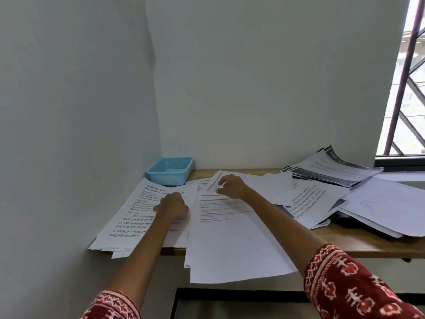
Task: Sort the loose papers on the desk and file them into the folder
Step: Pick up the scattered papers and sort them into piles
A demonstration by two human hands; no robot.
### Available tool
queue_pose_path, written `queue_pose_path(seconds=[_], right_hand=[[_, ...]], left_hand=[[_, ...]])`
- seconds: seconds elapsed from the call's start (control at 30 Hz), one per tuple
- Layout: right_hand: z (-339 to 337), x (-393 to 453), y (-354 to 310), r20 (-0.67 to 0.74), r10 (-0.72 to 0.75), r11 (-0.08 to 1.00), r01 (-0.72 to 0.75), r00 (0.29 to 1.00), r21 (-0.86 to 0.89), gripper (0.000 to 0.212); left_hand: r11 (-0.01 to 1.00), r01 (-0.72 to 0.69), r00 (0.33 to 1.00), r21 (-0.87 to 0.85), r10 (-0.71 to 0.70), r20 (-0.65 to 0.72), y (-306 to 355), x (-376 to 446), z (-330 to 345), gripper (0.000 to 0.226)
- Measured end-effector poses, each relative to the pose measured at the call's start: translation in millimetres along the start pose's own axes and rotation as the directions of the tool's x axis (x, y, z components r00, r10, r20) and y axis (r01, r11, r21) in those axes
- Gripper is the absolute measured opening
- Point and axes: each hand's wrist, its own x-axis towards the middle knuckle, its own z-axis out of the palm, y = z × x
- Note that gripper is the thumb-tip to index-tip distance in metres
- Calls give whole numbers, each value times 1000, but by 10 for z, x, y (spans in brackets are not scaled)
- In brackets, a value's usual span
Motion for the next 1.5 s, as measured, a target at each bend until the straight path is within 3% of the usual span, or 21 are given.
queue_pose_path(seconds=[0.13,0.27,0.33,0.43,0.53,0.63,0.73,0.83,0.9,1.07,1.13,1.2,1.23,1.27,1.3,1.37,1.43,1.5], right_hand=[[-211,27,521,-124,195,981,-193,973,31,31],[-440,-75,924,-331,463,879,-474,822,52,47],[-532,-97,1094,-344,577,809,-576,741,116,55],[-622,-44,1267,-271,656,754,-623,705,206,61],[-671,46,1380,-190,706,663,-542,682,516,65],[-719,80,1445,-185,691,626,-450,699,637,47],[-840,-5,1268,-389,605,725,-280,695,629,41],[-1074,-111,1067,-661,488,848,-132,570,513,42],[-1199,-156,998,-760,425,884,-43,492,466,40],[-1373,-361,785,-834,393,887,80,388,455,38],[-1415,-467,687,-847,368,884,138,385,447,37],[-1409,-567,597,-831,358,863,189,427,469,35],[-1378,-617,549,-814,357,846,211,459,490,34],[-1325,-665,505,-795,353,828,231,493,511,35],[-1250,-695,479,-776,349,812,243,525,530,35],[-1071,-742,459,-734,353,786,241,581,569,36],[-909,-823,426,-670,376,758,203,641,620,36],[-797,-905,432,-580,380,772,98,720,628,37]], left_hand=[[990,-123,991,-74,126,35,310,92,35,33],[990,-137,967,-21,139,214,427,161,21,50],[991,-117,954,-72,132,269,399,231,23,50],[982,-101,943,-158,145,301,311,327,90,49],[981,-92,948,-169,138,288,242,384,171,51],[984,-98,954,-148,135,267,238,378,213,51],[984,-106,962,-143,138,234,250,359,239,49],[987,-125,971,-106,143,191,274,323,258,48],[989,-121,975,-83,134,176,269,310,295,46],[989,-129,980,-78,139,142,278,239,316,42],[989,-128,984,-77,136,113,301,195,297,40],[976,-142,987,-168,152,51,357,143,263,42],[940,-144,988,-308,154,9,417,90,236,43],[842,-91,993,-531,115,12,497,15,206,42],[656,27,993,-754,71,97,605,-83,163,42],[273,263,952,-925,79,294,782,-212,97,48],[134,314,941,-940,87,327,863,-258,83,44],[116,279,960,-953,3,281,880,-267,85,22]])
